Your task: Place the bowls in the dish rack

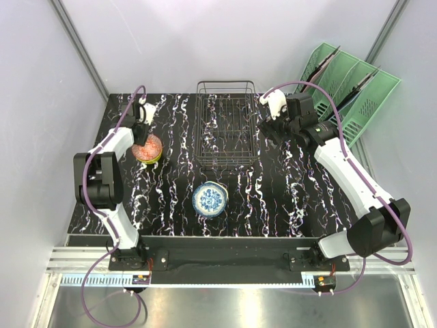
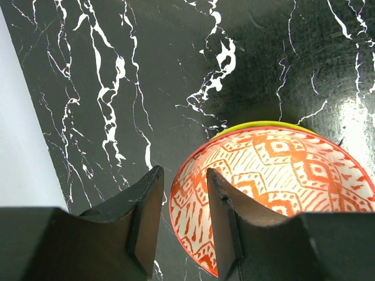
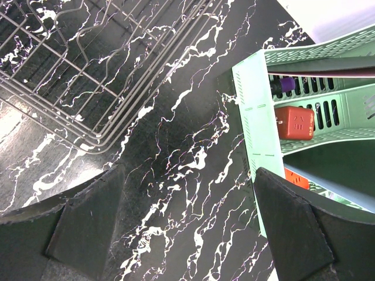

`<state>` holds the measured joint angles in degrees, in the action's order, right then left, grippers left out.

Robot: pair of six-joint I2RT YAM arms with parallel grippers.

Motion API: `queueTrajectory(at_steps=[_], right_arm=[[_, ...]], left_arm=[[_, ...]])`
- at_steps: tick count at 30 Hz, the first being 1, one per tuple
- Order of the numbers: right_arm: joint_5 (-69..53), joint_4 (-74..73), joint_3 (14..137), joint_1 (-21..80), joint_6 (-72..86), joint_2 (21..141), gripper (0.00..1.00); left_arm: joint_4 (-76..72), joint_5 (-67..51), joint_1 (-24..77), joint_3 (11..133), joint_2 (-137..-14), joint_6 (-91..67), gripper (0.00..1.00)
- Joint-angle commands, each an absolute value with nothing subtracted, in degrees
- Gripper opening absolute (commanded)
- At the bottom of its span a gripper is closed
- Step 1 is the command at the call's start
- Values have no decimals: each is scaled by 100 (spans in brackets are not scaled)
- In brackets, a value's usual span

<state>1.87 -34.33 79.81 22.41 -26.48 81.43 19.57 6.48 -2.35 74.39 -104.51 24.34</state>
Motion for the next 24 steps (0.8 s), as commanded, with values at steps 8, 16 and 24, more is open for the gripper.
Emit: queueTrajectory(at_steps=[8, 16, 24], right_arm=[[53, -3436, 8147, 2285, -2540, 8077, 100], [62, -3436, 8147, 2294, -2540, 8095, 100], [35, -3436, 8156, 2285, -2540, 8068, 100]], left_arm=[[1775, 633, -272, 7488, -10626, 2452, 31], [1802, 563, -308, 7497, -10529, 2470, 10], [2047, -113, -457, 7585, -10398, 2365, 0]])
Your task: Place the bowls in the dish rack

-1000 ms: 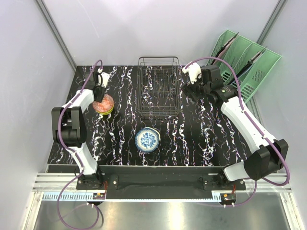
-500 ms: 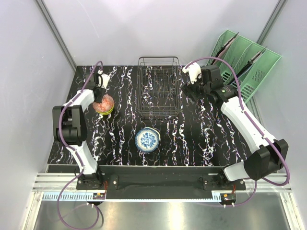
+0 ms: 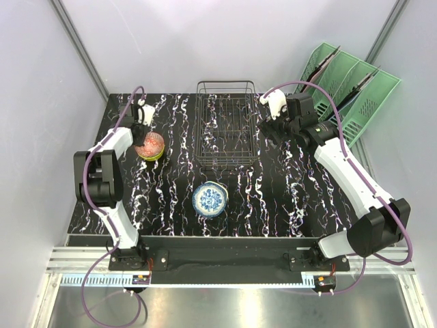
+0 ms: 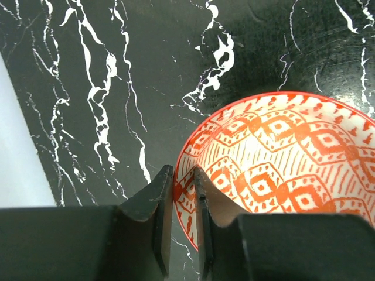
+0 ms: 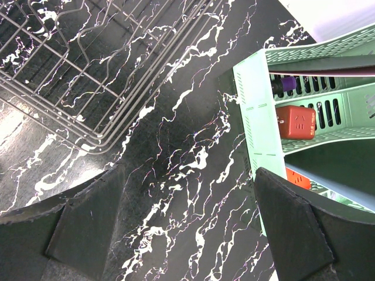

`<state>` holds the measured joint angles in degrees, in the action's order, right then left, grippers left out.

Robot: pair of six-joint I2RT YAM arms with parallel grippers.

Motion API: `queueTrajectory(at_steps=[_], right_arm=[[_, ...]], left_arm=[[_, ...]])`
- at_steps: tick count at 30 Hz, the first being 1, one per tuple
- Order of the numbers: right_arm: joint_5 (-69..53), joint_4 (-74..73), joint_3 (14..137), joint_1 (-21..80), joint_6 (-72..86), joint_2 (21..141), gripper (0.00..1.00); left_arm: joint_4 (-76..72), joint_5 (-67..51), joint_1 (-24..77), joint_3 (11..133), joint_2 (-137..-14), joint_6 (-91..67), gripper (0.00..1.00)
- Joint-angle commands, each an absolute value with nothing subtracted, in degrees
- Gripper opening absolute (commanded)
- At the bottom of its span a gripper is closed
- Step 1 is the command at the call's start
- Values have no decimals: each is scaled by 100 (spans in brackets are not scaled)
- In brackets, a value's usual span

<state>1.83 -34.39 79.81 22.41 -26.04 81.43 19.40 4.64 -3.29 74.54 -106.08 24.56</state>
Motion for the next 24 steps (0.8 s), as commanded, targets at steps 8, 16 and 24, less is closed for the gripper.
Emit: queueTrajectory(at_steps=[8, 16, 24], right_arm=[[26, -3445, 8156, 2285, -2531, 8086, 100], [26, -3454, 8183, 2294, -2505, 8139, 100], [-113, -3489, 8244, 2285, -2479, 8165, 100]], left_arm=[[2267, -1265, -746, 7620, -10143, 2022, 0], [2417, -1643, -888, 7752, -10011, 1881, 0], [2566, -2056, -1019, 7884, -10011, 1652, 0]])
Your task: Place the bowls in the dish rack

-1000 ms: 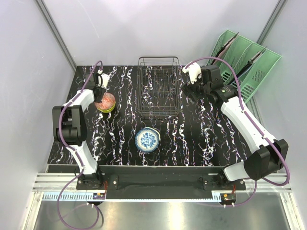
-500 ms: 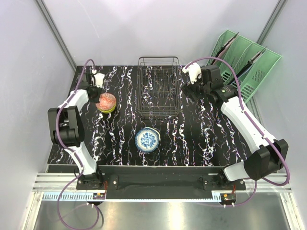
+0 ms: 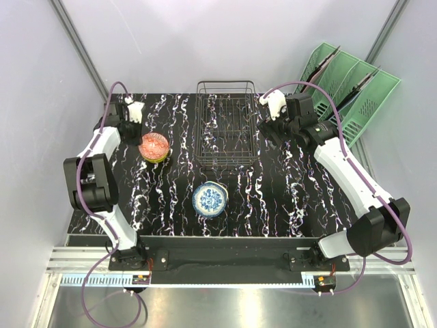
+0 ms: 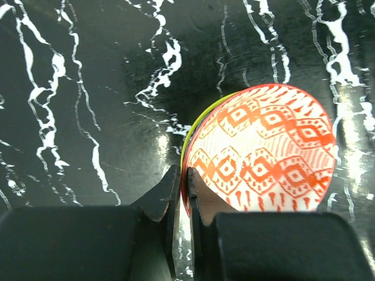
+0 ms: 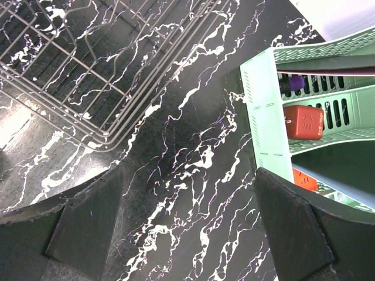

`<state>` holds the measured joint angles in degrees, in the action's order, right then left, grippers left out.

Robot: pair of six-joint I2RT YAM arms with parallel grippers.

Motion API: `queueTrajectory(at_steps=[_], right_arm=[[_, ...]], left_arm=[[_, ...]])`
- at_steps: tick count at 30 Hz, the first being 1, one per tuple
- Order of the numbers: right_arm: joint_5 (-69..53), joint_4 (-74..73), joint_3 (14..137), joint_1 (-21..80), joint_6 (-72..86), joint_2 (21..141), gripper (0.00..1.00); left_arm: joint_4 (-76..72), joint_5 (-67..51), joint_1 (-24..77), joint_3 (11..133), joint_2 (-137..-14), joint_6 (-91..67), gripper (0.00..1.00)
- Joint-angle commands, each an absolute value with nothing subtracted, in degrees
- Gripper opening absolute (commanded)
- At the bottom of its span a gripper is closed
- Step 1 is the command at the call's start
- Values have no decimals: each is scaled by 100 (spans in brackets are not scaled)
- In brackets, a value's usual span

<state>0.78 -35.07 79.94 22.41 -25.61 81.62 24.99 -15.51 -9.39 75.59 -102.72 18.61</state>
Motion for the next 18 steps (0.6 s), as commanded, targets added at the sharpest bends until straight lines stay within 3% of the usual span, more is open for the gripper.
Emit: queueTrajectory(at_steps=[1, 18], right_arm=[[-114, -3489, 8253, 2285, -2470, 8156, 100], [-219, -3551, 8367, 2294, -2417, 8253, 100]], left_arm=[[2558, -2065, -1028, 7892, -10028, 1644, 0], [2742, -3506, -1468, 8165, -9958, 1222, 0]])
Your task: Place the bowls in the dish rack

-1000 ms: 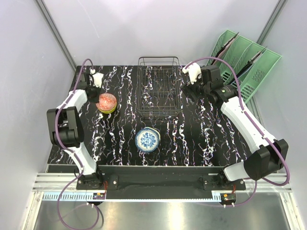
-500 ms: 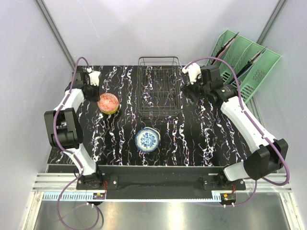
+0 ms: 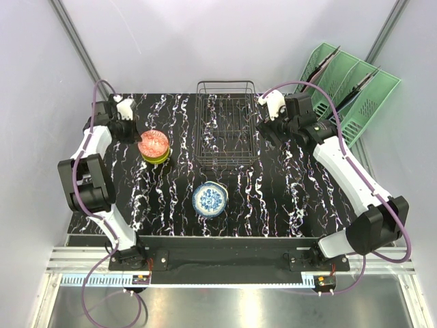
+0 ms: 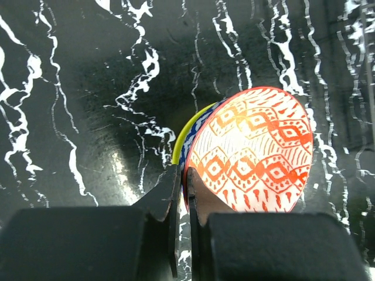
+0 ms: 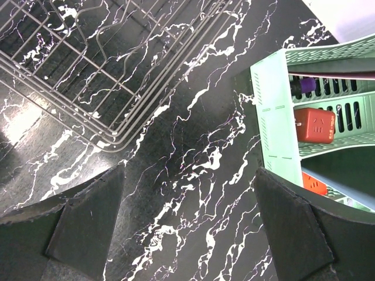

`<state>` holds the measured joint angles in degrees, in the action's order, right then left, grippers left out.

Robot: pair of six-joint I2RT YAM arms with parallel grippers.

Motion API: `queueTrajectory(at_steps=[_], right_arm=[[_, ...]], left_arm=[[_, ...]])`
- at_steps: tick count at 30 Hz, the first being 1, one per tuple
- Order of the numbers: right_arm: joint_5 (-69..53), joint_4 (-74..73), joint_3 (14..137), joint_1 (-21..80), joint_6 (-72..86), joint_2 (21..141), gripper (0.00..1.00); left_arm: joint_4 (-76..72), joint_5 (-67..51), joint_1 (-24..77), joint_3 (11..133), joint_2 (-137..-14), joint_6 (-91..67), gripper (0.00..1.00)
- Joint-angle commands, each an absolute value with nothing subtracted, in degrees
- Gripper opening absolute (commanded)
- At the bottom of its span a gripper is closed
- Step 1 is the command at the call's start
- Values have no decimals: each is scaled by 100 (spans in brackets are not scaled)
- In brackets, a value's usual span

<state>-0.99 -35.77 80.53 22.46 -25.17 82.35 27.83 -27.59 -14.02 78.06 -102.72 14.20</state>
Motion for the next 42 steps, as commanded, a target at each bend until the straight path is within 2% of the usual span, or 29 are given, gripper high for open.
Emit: queueTrajectory(at_steps=[1, 8, 17, 21, 24, 30, 42], right_arm=[[-272, -3568, 8385, 2303, -2408, 8262, 100], [-1150, -3717, 8779, 2303, -2049, 8402, 100], [-3671, -3683, 9843, 2303, -566, 9008, 100], [-5154, -3481, 10195, 2303, 315, 9474, 100], [-5833, -3025, 10230, 2303, 1053, 9965, 100], [-6152, -2418, 10459, 2294, 1678, 10493, 100], [-6758, -1557, 10319, 2206, 2417, 10609, 100]], left_arm=[[2742, -3594, -1476, 8191, -9941, 1196, 0], [2769, -4999, -1477, 8297, -9730, 809, 0], [2769, -6063, -924, 8779, -9484, 343, 0], [2751, -6214, -424, 8982, -9387, 290, 0], [2742, -6328, -89, 9228, -9430, 273, 0], [2567, -6530, 438, 9738, -9755, 18, 0], [1986, -6416, 870, 9853, -10151, -466, 0]])
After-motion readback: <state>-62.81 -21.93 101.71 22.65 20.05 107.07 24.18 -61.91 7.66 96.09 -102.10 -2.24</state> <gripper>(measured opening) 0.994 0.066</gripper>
